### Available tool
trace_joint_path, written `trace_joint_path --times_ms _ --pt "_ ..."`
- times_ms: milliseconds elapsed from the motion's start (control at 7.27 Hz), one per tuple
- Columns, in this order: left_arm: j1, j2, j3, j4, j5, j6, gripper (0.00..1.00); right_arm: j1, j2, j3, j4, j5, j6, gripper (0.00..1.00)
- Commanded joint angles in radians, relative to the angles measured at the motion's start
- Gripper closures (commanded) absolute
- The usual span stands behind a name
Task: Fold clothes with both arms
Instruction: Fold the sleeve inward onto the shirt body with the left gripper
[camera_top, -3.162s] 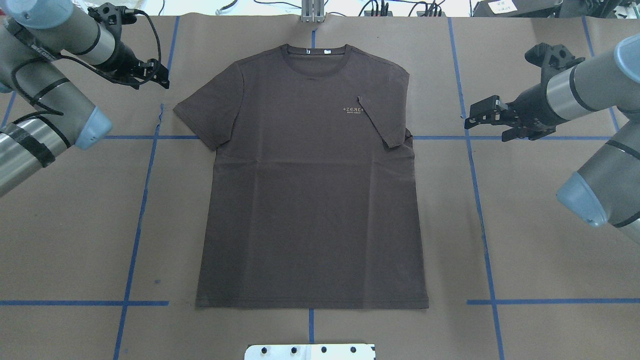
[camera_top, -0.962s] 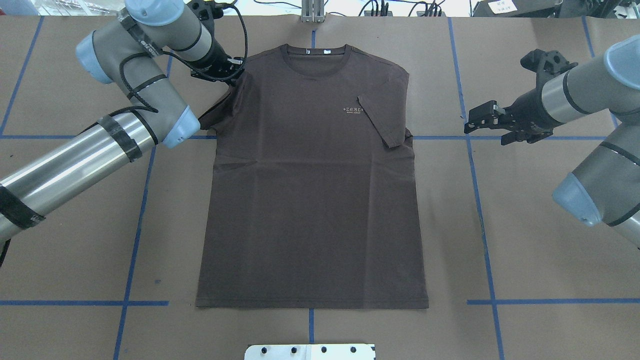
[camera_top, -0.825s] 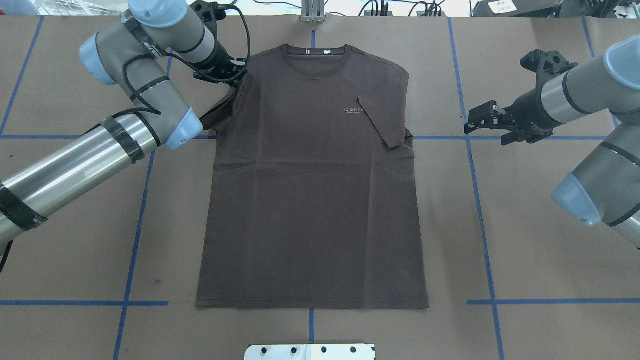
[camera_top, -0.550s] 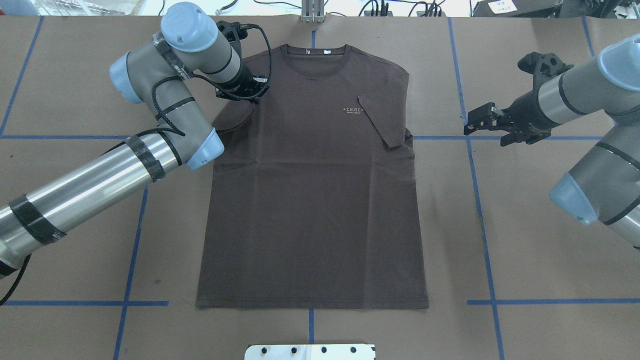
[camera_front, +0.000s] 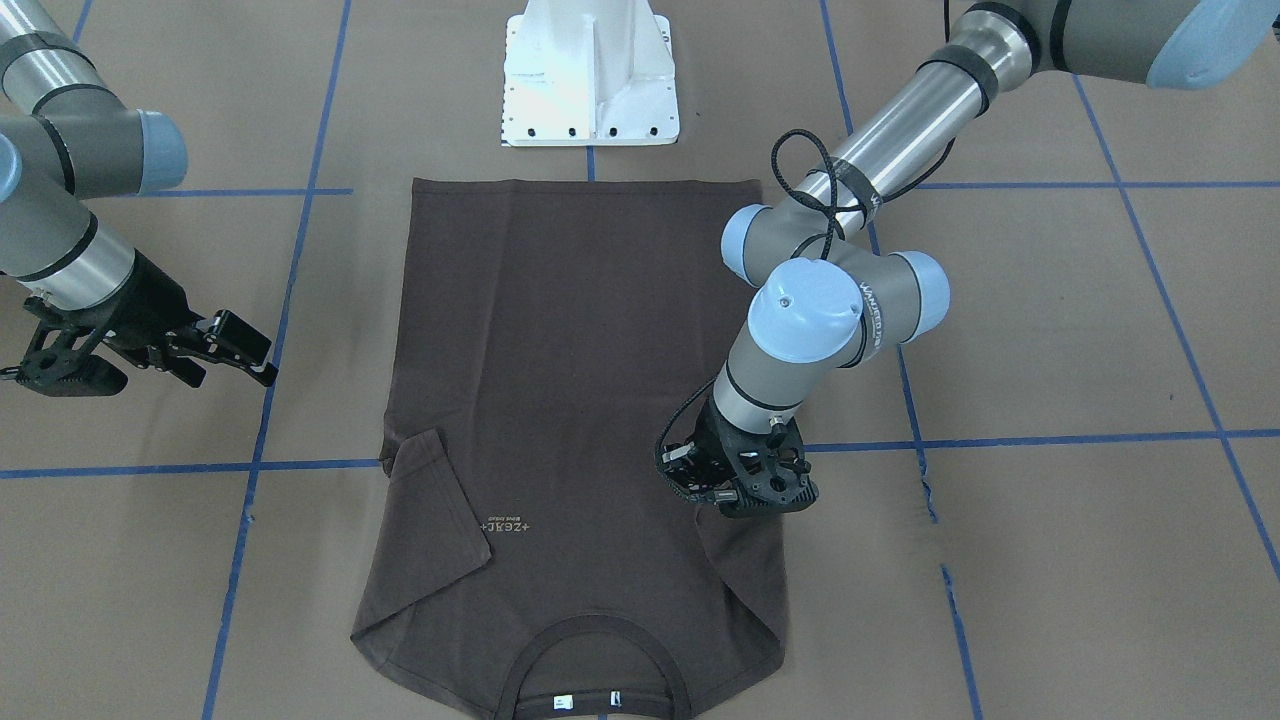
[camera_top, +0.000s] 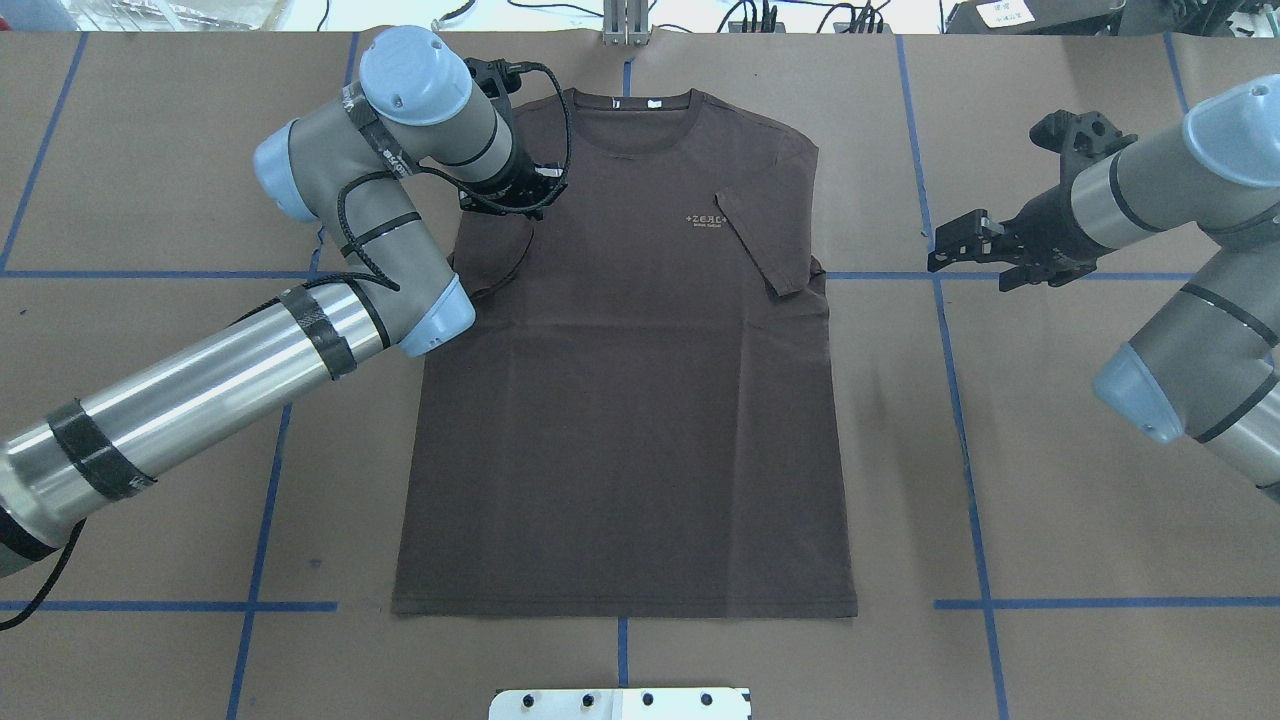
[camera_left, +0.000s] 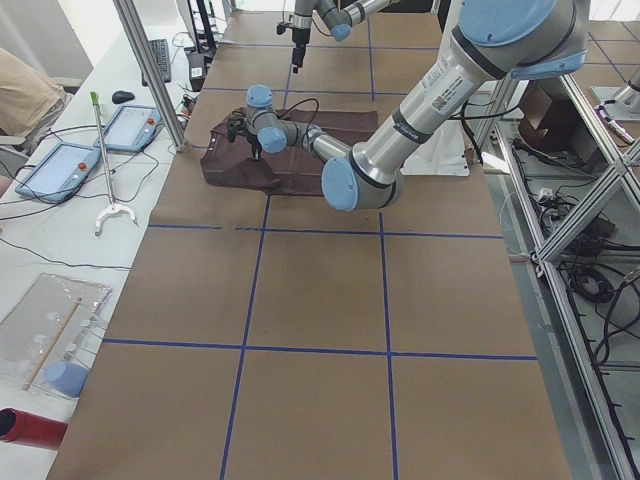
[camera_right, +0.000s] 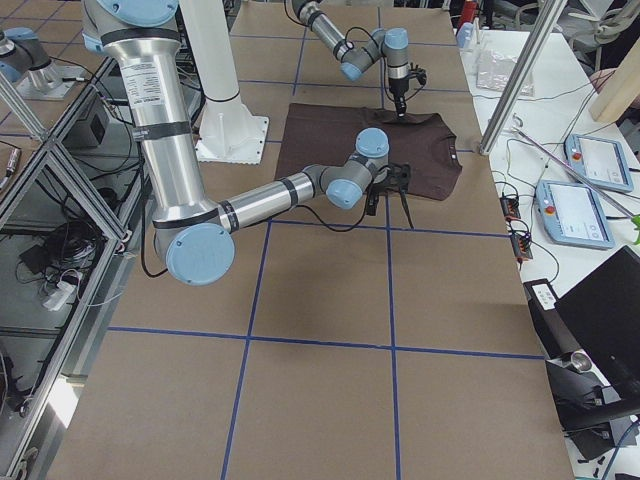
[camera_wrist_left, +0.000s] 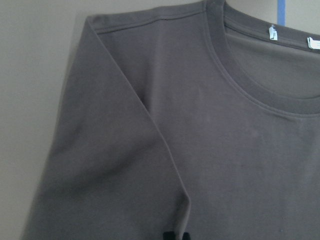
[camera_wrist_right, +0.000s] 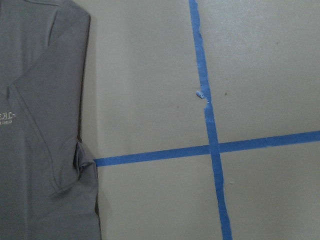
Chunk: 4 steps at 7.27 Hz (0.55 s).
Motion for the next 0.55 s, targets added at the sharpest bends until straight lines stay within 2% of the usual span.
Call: trace_joint_path --times_ms 0,137,275,412 --pt "0.005 0.01 -0.047 0.0 0.025 -0.017 0.21 -0.014 0.045 -0.004 0.009 -0.003 0.021 0.0" --pt "0.005 0.081 -0.15 0.0 0.022 -0.038 0.2 -0.04 0.05 0.032 0.005 -0.013 0.165 0.0" --pt "0.007 0.203 -0.322 -0.003 0.022 -0.066 0.13 -0.112 0.036 0.098 0.003 -0.051 0.291 0.0" --pt "0.019 0.288 -0.439 0.0 0.019 -0.077 0.14 -0.237 0.015 0.158 -0.001 -0.16 0.405 0.0"
